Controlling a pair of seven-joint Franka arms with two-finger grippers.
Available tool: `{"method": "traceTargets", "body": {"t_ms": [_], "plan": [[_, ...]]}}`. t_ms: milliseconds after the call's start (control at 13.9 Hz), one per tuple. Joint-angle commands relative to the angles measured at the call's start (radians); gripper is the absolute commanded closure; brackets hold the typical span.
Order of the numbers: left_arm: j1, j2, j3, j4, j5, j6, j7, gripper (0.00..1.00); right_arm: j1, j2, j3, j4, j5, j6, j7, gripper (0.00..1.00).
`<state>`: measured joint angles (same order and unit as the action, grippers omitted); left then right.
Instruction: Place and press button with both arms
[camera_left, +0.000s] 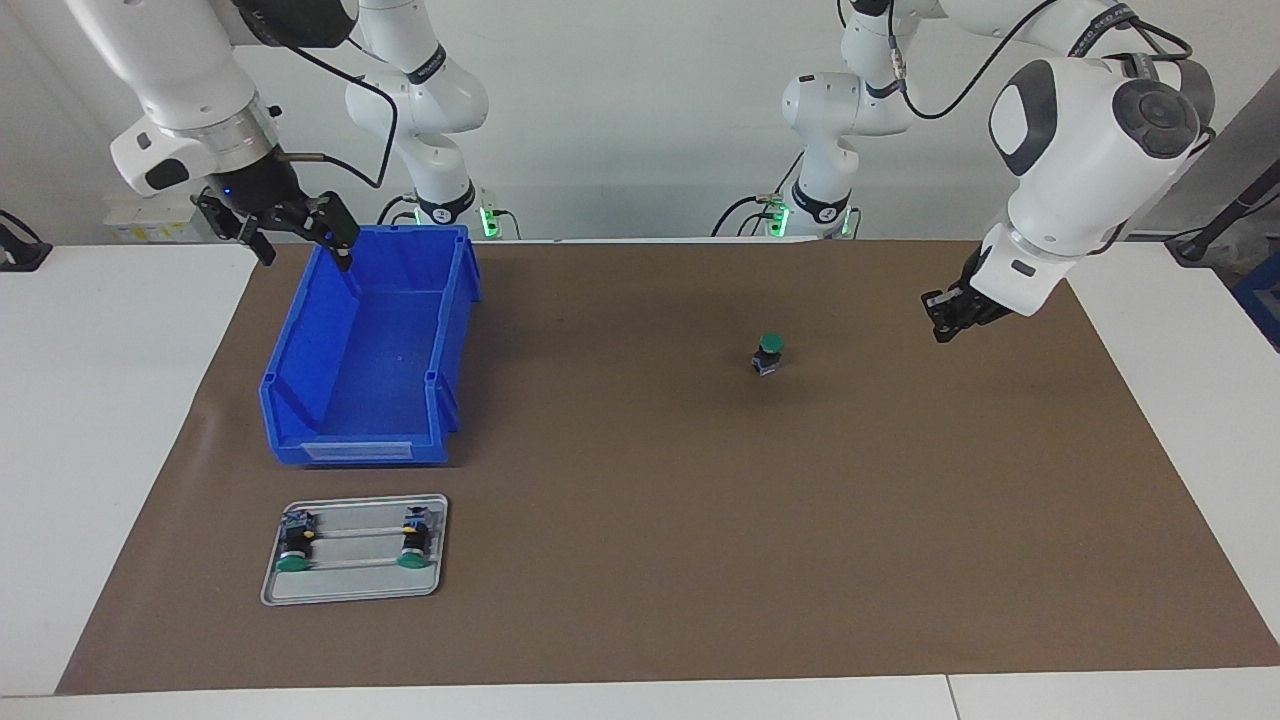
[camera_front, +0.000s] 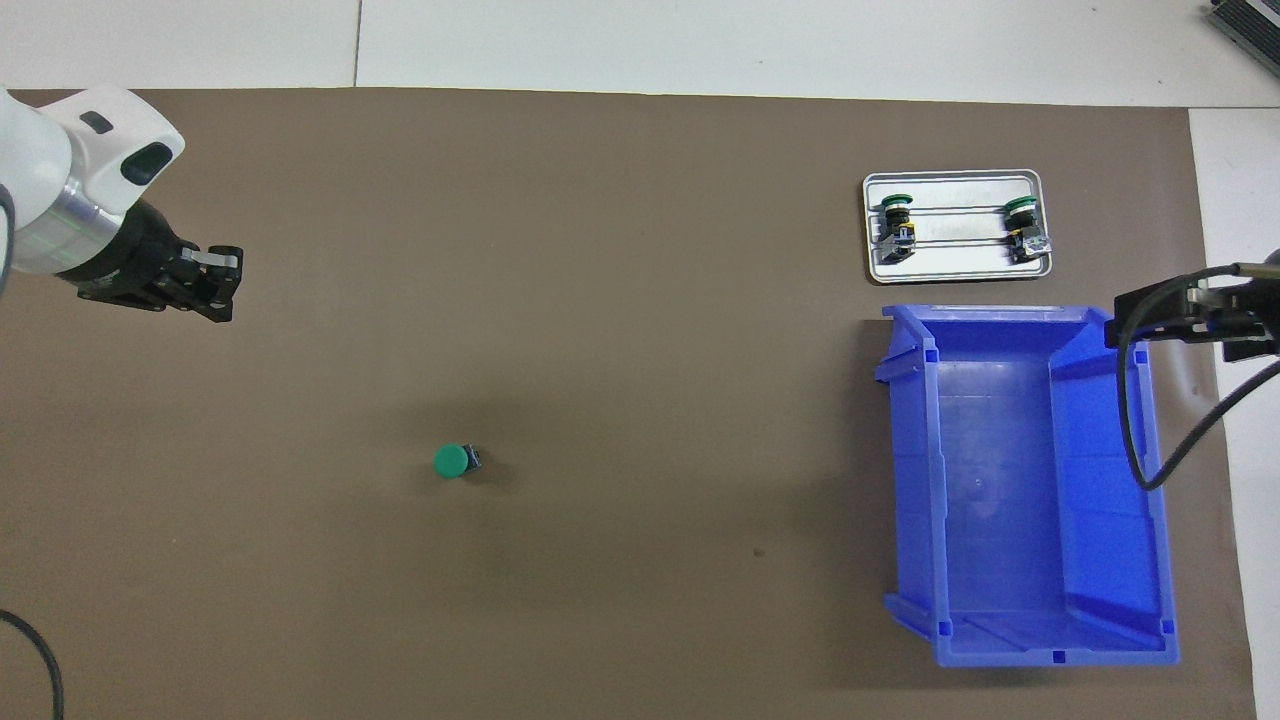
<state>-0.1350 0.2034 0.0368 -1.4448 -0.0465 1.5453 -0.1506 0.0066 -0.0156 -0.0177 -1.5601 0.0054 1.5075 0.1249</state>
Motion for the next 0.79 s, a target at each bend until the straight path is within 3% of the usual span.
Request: {"method": "traceTargets", "body": {"t_ms": [0,144,288,433,721], "plan": [[0.021,0.019,0.000,0.064,0.017,-0.025,0.055,0.71,-0.014,-0.021,0.012,-0.021,0.015,-0.001,-0.024,0.00],[0.023,0.016,0.006,0.066,0.020,-0.013,0.097,0.53,-0.014,-0.021,0.012,-0.021,0.015,-0.001,-0.024,0.00],[0.035,0.011,0.002,0.066,0.022,0.022,0.123,0.26,-0.014,-0.021,0.012,-0.021,0.016,-0.001,-0.024,0.00],[0.035,-0.001,0.002,0.066,0.024,0.024,0.124,0.06,-0.014,-0.021,0.012,-0.021,0.015,-0.001,-0.024,0.00],[0.034,-0.079,-0.008,0.035,0.046,0.015,0.160,0.01,-0.014,-0.021,0.012,-0.021,0.015,-0.001,-0.024,0.00]]}}
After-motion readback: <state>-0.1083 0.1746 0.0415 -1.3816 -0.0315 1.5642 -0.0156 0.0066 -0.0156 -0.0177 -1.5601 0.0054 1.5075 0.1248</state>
